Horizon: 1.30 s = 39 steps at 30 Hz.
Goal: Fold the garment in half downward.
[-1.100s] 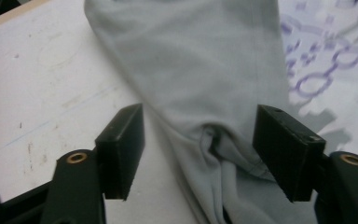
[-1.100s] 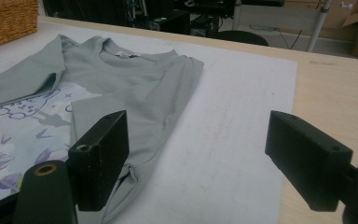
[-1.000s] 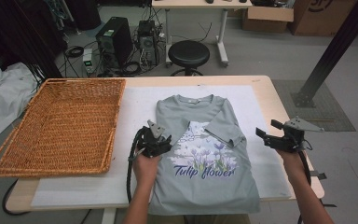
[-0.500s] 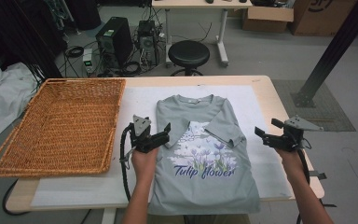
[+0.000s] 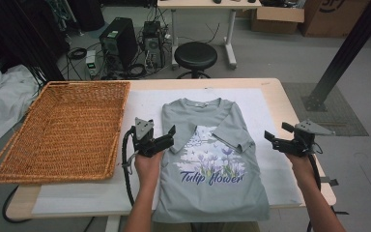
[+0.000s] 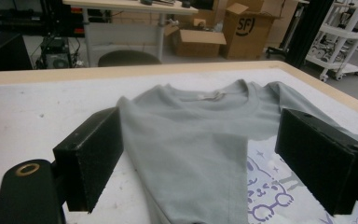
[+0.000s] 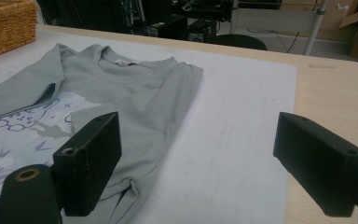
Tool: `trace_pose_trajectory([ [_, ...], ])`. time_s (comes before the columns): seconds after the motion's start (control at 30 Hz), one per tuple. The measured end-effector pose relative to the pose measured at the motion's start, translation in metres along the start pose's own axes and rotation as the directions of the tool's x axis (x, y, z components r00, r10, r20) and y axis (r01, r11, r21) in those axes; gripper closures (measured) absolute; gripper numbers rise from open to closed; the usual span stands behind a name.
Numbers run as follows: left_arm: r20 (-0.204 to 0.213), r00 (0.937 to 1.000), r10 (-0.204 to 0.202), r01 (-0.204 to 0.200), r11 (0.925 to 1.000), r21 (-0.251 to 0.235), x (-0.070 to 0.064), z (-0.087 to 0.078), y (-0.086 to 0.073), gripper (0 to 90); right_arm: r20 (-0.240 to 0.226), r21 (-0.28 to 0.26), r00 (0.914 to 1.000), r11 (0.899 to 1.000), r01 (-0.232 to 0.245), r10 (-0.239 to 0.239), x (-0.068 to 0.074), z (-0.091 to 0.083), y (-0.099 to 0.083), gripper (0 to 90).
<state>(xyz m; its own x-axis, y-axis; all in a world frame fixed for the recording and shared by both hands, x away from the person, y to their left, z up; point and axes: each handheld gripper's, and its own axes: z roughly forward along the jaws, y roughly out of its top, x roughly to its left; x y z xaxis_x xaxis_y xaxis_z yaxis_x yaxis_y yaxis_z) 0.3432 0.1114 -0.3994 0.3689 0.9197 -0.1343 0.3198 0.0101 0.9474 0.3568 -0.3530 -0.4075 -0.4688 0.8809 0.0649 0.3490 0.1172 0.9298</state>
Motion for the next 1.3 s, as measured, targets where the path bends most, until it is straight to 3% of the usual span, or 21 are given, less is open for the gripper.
trace_pose_trajectory([
  [0.17, 0.024, 0.9996, -0.016, 0.015, 0.9998, 0.013, 0.001, 0.002, 0.007, 15.6, -0.003, 0.000, 1.0000, 1.000, -0.006, 0.006, -0.001, 0.002, 0.001, 14.9],
  [0.33, 0.063, 0.9976, -0.028, 0.024, 0.9981, 0.057, 0.007, 0.013, 0.023, 15.3, -0.016, 0.003, 0.9997, 1.000, -0.021, 0.021, -0.005, 0.006, 0.010, 14.6],
  [0.43, 0.078, 0.9959, -0.045, 0.041, 0.9976, 0.056, 0.014, 0.024, 0.032, 15.0, -0.024, 0.007, 0.9993, 1.000, -0.030, 0.030, -0.011, 0.015, 0.020, 14.7],
  [0.53, 0.090, 0.9957, -0.026, 0.018, 0.9967, 0.079, 0.022, 0.039, 0.043, 15.9, -0.027, 0.032, 0.9992, 0.999, -0.029, 0.030, -0.018, 0.028, 0.031, 15.6],
  [0.63, 0.080, 0.9968, -0.008, 0.001, 0.9951, 0.099, 0.032, 0.057, 0.050, 16.2, -0.021, 0.050, 0.9987, 0.998, -0.045, 0.046, -0.027, 0.044, 0.043, 22.1],
  [0.7, 0.083, 0.9961, -0.028, 0.018, 0.9924, 0.122, 0.042, 0.070, 0.050, 17.1, -0.031, 0.067, 0.9973, 0.996, -0.064, 0.067, -0.033, 0.056, 0.049, 25.5],
  [0.77, 0.058, 0.9974, -0.043, 0.033, 0.9867, 0.159, 0.048, 0.082, 0.049, 20.1, -0.033, 0.082, 0.9959, 0.993, -0.081, 0.084, -0.037, 0.067, 0.054, 26.0],
  [0.8, 0.041, 0.9989, -0.025, 0.017, 0.9815, 0.191, 0.051, 0.092, 0.046, 22.3, -0.032, 0.083, 0.9958, 0.993, -0.082, 0.085, -0.037, 0.070, 0.054, 26.3],
  [0.87, 0.045, 0.9990, 0.003, -0.013, 0.9752, 0.221, 0.054, 0.102, 0.042, 24.7, -0.044, 0.089, 0.9953, 0.993, -0.082, 0.086, -0.035, 0.077, 0.054, 26.0],
  [1.03, -0.004, 0.9993, -0.037, 0.037, 0.9694, 0.243, 0.067, 0.125, 0.034, 27.5, -0.065, 0.096, 0.9952, 0.993, -0.067, 0.073, -0.027, 0.080, 0.051, 24.5],
  [1.1, -0.021, 0.9984, -0.052, 0.056, 0.9634, 0.262, 0.072, 0.135, 0.030, 28.6, -0.071, 0.097, 0.9948, 0.993, -0.067, 0.074, -0.025, 0.078, 0.051, 24.4],
  [1.23, -0.036, 0.9924, -0.117, 0.123, 0.9490, 0.290, 0.082, 0.151, 0.023, 34.5, -0.089, 0.072, 0.9949, 0.997, -0.041, 0.048, -0.023, 0.069, 0.052, 26.2],
  [1.3, -0.030, 0.9867, -0.160, 0.161, 0.9325, 0.323, 0.086, 0.158, 0.019, 37.0, -0.091, 0.066, 0.9951, 0.997, -0.033, 0.039, -0.024, 0.065, 0.052, 26.4],
])
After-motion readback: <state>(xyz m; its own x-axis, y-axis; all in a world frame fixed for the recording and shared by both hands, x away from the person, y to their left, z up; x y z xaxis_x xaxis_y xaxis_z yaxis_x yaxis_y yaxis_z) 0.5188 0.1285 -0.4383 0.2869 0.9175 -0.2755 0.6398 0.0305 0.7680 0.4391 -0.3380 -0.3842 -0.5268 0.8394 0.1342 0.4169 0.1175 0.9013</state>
